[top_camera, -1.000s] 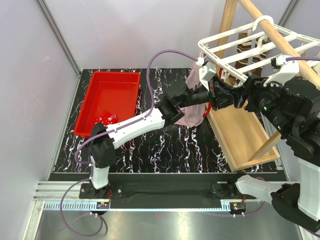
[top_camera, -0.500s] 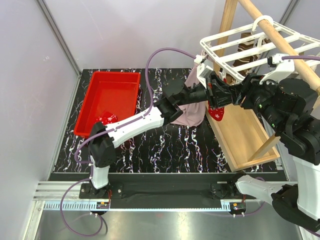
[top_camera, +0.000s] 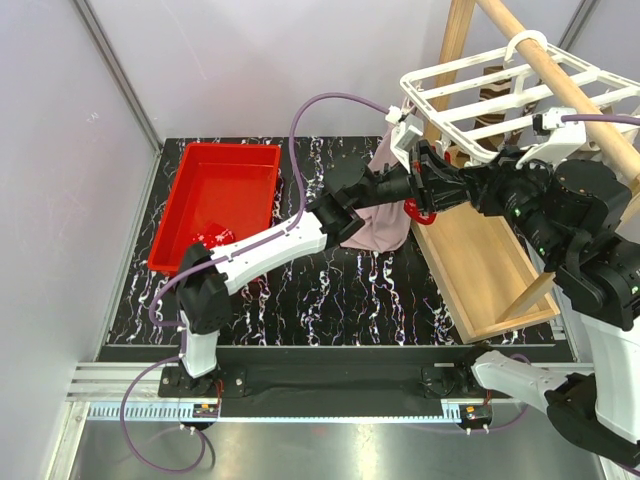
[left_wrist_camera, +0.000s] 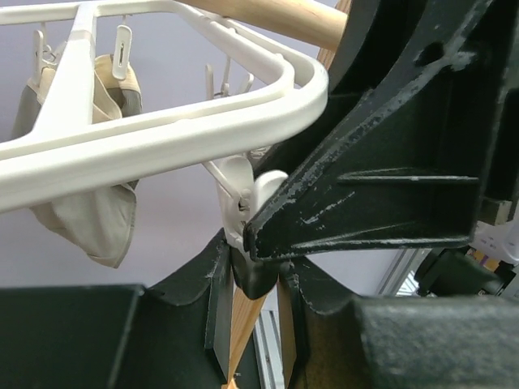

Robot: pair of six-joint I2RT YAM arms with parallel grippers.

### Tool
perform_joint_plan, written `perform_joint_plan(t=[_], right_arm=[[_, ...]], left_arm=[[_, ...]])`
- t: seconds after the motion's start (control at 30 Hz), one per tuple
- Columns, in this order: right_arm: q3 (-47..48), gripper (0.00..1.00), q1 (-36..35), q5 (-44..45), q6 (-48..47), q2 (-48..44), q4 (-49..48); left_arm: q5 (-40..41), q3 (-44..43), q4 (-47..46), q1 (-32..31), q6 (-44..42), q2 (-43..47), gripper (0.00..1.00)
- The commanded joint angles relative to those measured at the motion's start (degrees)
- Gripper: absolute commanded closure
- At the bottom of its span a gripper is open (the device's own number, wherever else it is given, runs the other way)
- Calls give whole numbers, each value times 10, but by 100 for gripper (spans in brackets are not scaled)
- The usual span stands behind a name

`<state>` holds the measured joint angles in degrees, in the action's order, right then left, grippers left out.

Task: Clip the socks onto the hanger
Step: Open the clamp at the hanger, then pick up the sock from the bin.

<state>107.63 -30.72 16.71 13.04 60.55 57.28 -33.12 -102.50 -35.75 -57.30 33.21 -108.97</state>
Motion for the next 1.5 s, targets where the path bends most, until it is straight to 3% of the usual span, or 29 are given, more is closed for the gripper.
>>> perform_joint_plan(t=[0.0, 0.03, 0.1, 0.13, 0.17, 0.2, 0.4, 0.47, 0.57, 0.6, 0.73, 0.9, 1.0, 1.17, 1.27, 1.47], right_arm=[[-11, 94, 0, 19, -14, 7, -65], [-11, 100, 0, 23, -13, 8, -65], [-14, 100, 0, 24, -12, 7, -64], [-14, 100, 0, 33, -10, 8, -62], [-14, 100, 1, 38, -10, 7, -60], [-15, 100, 0, 45, -10, 8, -58], [-22, 100, 0, 57, -11, 7, -56], [-22, 100, 1, 57, -15, 8, -52], [-20, 100, 0, 61, -24, 6, -47], [-18, 100, 1, 63, -28, 6, -45], [-19, 100, 0, 54, -29, -3, -37], [-16, 100, 0, 38, -29, -3, -30], [-16, 100, 0, 32, -27, -3, -24], [-19, 100, 0, 28, -27, -5, -18], [-22, 100, 0, 28, -24, -6, -16], [-20, 100, 0, 23, -20, -3, -14]], left_arm=[[-55, -9, -48, -8, 12, 9, 100], [-55, -8, -47, -7, 11, 11, 100], [-51, 4, -45, -4, 9, 16, 95], [-37, 14, -45, -1, 8, 25, 85], [-28, 39, -49, 2, 11, 33, 67], [-19, 59, -56, 10, 11, 41, 59], [45, 180, -53, 44, -21, 134, 42], [57, 201, -29, 49, -52, 174, 42], [96, 237, 87, 62, -114, 223, 43], [141, 248, 163, 68, -124, 259, 43], [259, 315, 322, 126, -89, 347, 43], [464, 418, 539, 268, -17, 442, 39], [496, 446, 603, 369, -3, 465, 37], [478, 427, 703, 500, 84, 373, 34], [528, 381, 749, 521, 120, 302, 35], [519, 335, 784, 545, 206, 169, 40]])
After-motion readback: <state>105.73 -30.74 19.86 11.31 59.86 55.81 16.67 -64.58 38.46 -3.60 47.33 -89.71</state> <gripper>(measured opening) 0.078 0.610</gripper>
